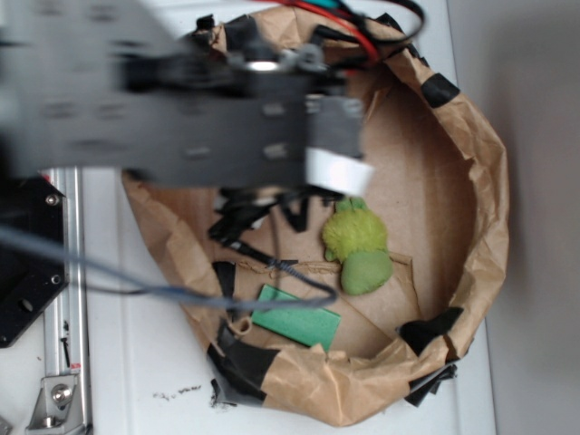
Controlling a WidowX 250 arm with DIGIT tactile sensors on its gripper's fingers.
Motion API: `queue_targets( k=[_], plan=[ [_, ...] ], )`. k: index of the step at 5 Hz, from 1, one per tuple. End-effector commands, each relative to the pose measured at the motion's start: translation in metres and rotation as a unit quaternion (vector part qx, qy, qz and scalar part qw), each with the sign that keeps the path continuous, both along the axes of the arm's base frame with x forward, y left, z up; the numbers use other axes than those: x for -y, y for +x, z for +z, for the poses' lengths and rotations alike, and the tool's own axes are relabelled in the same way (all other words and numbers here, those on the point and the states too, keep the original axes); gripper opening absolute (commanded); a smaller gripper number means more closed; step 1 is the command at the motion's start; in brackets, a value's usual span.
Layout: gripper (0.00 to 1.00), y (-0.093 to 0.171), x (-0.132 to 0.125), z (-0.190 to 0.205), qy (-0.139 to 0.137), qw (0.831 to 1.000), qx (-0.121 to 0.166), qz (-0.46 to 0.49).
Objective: Grab the blue ball.
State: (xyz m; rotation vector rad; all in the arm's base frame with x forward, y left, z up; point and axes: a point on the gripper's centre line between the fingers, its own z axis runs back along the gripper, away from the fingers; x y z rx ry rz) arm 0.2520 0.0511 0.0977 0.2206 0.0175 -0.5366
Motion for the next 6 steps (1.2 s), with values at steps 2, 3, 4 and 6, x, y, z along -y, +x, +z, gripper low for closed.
queue_targets(
  k=[2,3,4,6],
  plan=[
    [1.00,-0.004,-0.021,-0.034,0.023,0.991,-0.019,-0.132],
    [1.00,-0.018,-0.044,-0.041,0.037,0.989,-0.012,-0.145],
    [1.00,-0.012,-0.059,-0.066,0.037,0.987,-0.003,-0.159],
    [0.00,-0.002,-0.049,-0.091,0.064,0.985,-0.018,-0.162]
  ],
)
